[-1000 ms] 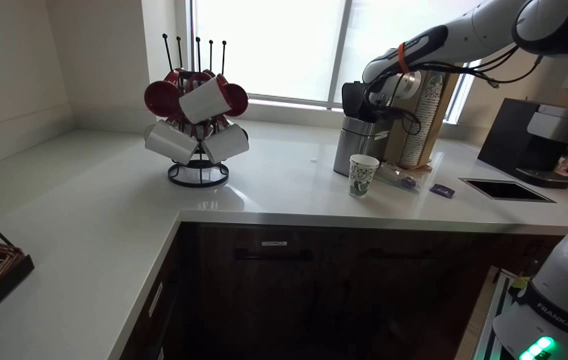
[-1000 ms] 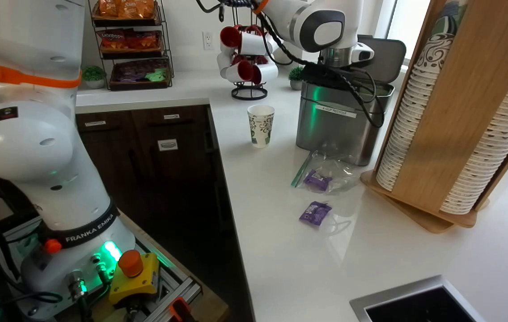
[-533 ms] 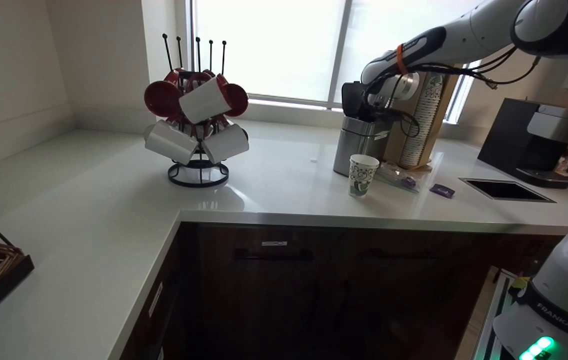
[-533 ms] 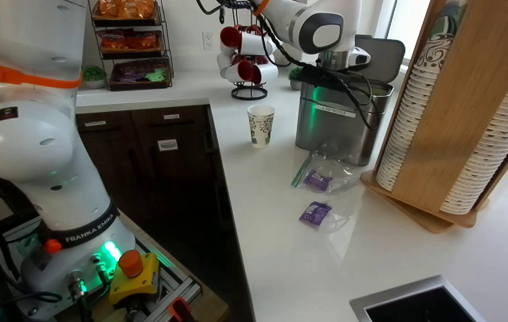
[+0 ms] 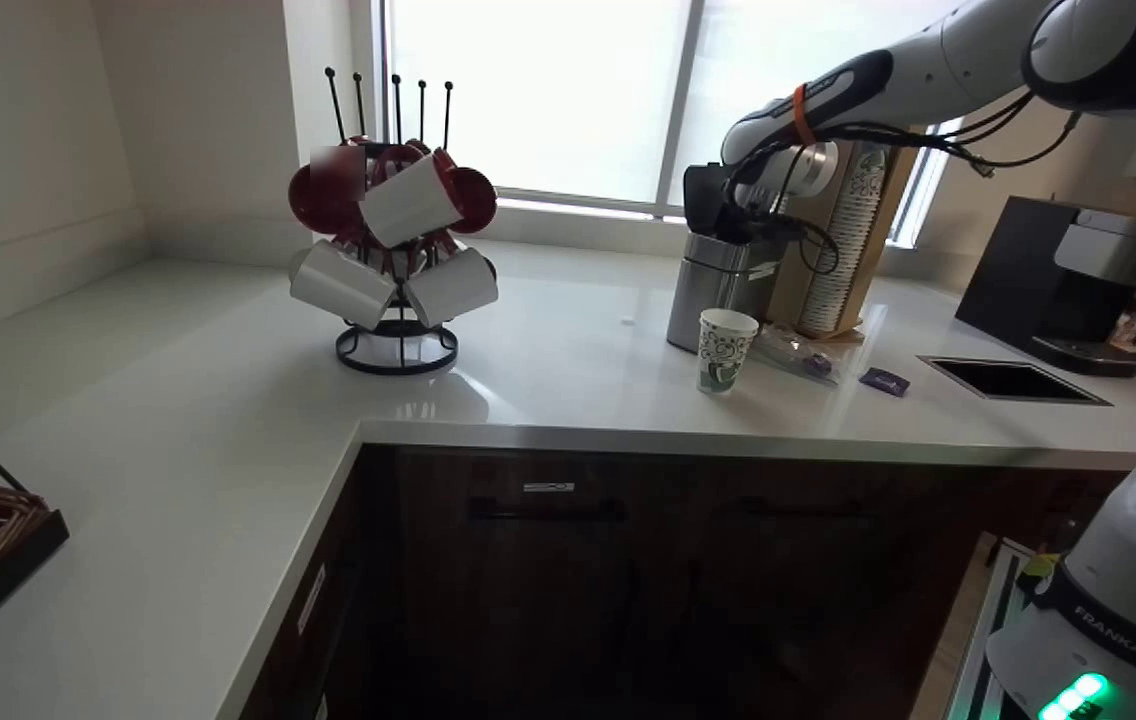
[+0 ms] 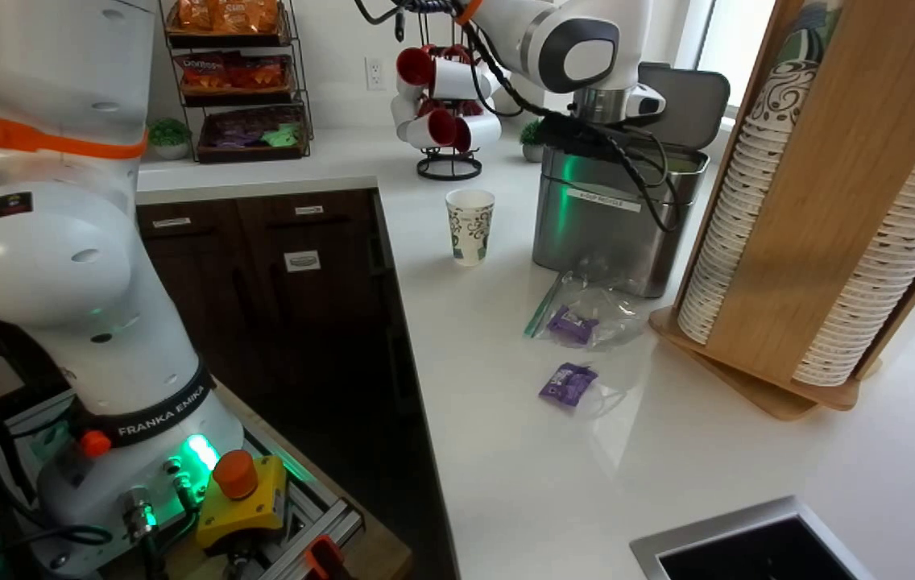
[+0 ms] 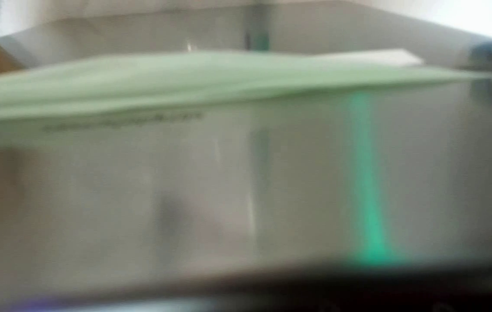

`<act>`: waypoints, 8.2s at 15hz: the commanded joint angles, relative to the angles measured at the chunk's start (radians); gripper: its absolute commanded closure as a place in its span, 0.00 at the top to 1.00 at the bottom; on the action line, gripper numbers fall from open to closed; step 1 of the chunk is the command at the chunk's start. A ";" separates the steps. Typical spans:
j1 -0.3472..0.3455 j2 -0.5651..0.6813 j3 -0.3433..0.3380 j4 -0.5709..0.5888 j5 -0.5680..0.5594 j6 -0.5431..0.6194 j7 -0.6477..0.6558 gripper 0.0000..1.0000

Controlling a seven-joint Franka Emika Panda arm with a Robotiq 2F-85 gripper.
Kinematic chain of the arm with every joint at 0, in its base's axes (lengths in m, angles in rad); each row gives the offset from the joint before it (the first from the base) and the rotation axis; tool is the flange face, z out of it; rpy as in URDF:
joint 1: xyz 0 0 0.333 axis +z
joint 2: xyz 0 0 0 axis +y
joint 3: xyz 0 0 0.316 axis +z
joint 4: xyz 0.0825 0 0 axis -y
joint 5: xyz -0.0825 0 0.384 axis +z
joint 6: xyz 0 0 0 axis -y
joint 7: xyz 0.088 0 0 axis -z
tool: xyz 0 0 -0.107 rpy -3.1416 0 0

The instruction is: Remove a green packet from the silver bin and put it on the counter

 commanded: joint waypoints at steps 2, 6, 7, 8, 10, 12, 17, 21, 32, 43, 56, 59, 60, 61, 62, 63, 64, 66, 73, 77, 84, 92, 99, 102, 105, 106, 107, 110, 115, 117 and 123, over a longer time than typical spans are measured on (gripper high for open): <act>-0.004 -0.030 0.004 -0.005 -0.002 -0.043 0.017 0.00; 0.004 -0.072 -0.005 -0.025 -0.015 -0.041 0.043 0.00; 0.008 -0.087 -0.009 -0.033 -0.024 -0.039 0.051 0.00; 0.011 -0.102 -0.014 -0.042 -0.032 -0.034 0.059 0.00; 0.015 -0.137 -0.019 -0.057 -0.039 -0.027 0.071 0.00; 0.021 -0.174 -0.026 -0.071 -0.049 -0.024 0.086 0.00; 0.038 -0.273 -0.044 -0.114 -0.090 -0.024 0.134 0.00; 0.053 -0.355 -0.059 -0.152 -0.121 -0.025 0.179 0.00; 0.067 -0.364 -0.092 -0.193 -0.064 0.024 0.127 0.47; 0.051 -0.266 -0.089 -0.165 0.098 0.010 0.019 1.00; 0.018 -0.195 -0.082 -0.137 0.182 0.014 -0.058 1.00; 0.007 -0.177 -0.083 -0.116 0.177 0.031 -0.056 1.00; 0.003 -0.167 -0.081 -0.108 0.176 0.043 -0.054 1.00; -0.001 -0.158 -0.079 -0.101 0.180 0.049 -0.055 1.00; -0.004 -0.147 -0.075 -0.092 0.183 0.058 -0.055 1.00; -0.006 -0.136 -0.071 -0.082 0.185 0.067 -0.054 1.00; -0.007 -0.125 -0.067 -0.073 0.183 0.072 -0.052 1.00; -0.007 -0.102 -0.055 -0.052 0.176 0.076 -0.048 1.00; -0.018 -0.041 -0.013 0.013 0.172 0.063 -0.050 1.00; -0.027 -0.024 -0.002 0.029 0.170 0.062 -0.050 1.00; -0.041 -0.010 0.011 0.022 0.171 0.059 -0.048 1.00; -0.046 0.018 0.026 0.027 0.168 0.053 -0.044 1.00; -0.050 0.033 0.035 0.037 0.170 0.068 -0.044 1.00; -0.053 0.036 0.038 0.037 0.173 0.073 -0.046 1.00; -0.057 0.037 0.044 0.035 0.178 0.082 -0.056 1.00; -0.058 0.037 0.046 0.035 0.180 0.083 -0.058 1.00; -0.060 0.037 0.049 0.035 0.182 0.087 -0.063 1.00; -0.065 0.038 0.059 0.030 0.190 0.119 -0.088 1.00; -0.074 0.043 0.080 0.026 0.222 0.156 -0.125 1.00; -0.075 0.043 0.082 0.027 0.223 0.155 -0.124 1.00; -0.057 0.045 0.057 0.037 0.167 0.102 -0.059 1.00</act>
